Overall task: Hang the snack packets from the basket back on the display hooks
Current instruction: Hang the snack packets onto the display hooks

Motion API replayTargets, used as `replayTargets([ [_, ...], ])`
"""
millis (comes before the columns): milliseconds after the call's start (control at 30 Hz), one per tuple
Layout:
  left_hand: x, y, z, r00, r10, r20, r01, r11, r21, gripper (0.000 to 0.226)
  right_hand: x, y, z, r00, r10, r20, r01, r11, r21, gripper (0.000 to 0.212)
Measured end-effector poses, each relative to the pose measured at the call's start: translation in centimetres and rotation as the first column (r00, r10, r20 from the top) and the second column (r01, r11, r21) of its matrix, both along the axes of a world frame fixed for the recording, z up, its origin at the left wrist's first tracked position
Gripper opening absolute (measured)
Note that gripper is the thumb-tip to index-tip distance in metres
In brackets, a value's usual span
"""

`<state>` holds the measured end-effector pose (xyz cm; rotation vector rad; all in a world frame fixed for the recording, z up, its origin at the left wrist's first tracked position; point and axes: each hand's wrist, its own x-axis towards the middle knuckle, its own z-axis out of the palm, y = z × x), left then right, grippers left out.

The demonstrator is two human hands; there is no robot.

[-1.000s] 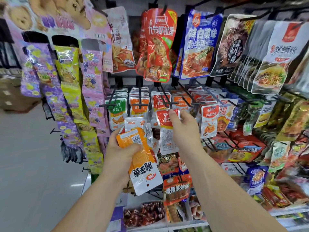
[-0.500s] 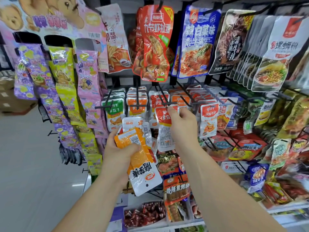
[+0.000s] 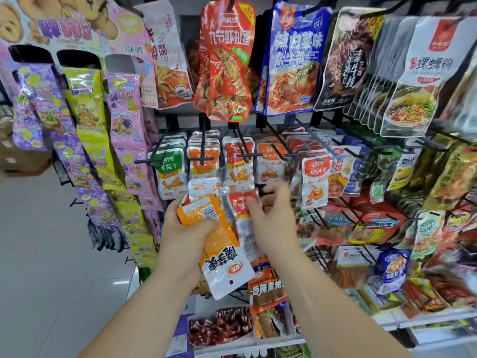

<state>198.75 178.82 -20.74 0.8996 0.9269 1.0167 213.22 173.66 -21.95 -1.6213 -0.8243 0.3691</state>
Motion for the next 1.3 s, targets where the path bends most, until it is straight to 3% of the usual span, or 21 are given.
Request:
replayTargets([
  [33, 0.3, -0.2, 0.0, 1.000, -0.008, -0.004, 0.008, 1.000, 0.003, 0.074, -0.3, -0.2, -0.5, 0.997, 0.034, 0.073, -0.031, 0.999, -0.042, 0.015],
  [100, 0.7, -0.4, 0.2, 1.000, -0.011, -0.007, 0.011, 1.000, 0.019, 0.073, -0.6, -0.6, -1.2, 0.994, 0.073, 0.080, -0.067, 0.994, -0.082, 0.007],
  [267, 1.2, -1.1, 0.6, 0.999, -0.033, -0.019, 0.035, 0.996, 0.083, 0.070, -0.5, -1.8, -1.4, 0.990, 0.137, -0.037, -0.139, 0.989, -0.049, 0.037],
  [367, 1.3, -1.3, 0.5, 0.999, -0.019, -0.044, 0.022, 0.996, 0.084, 0.074, -0.2, -2.1, -0.8, 0.983, 0.181, -0.013, -0.182, 0.982, -0.050, 0.025],
  [600, 0.7, -1.6, 0.5, 0.997, -0.039, -0.068, 0.046, 0.995, 0.093, 0.075, -0.3, -1.5, -1.1, 0.991, 0.117, 0.058, -0.114, 0.992, -0.049, 0.028],
  [733, -0.5, -1.1, 0.6, 0.997, -0.011, -0.080, 0.019, 0.995, 0.095, 0.074, 1.4, -1.3, -0.8, 0.995, 0.094, -0.024, -0.094, 0.996, -0.001, 0.020],
  [867, -1.5, -0.4, 0.5, 0.997, 0.022, -0.074, -0.017, 0.997, 0.077, 0.071, 2.3, -1.5, 0.6, 0.974, 0.197, -0.107, -0.190, 0.979, 0.071, 0.019],
  [1033, -2.0, 0.0, 0.6, 0.997, 0.040, -0.067, -0.034, 0.996, 0.082, 0.074, 1.8, -0.5, 3.3, 0.958, 0.272, -0.096, -0.255, 0.954, 0.157, 0.018],
  [1300, -2.5, 0.8, 0.4, 0.998, 0.036, -0.045, -0.033, 0.996, 0.083, 0.073, 1.8, 1.3, 4.0, 0.963, 0.247, -0.111, -0.231, 0.962, 0.144, 0.011],
])
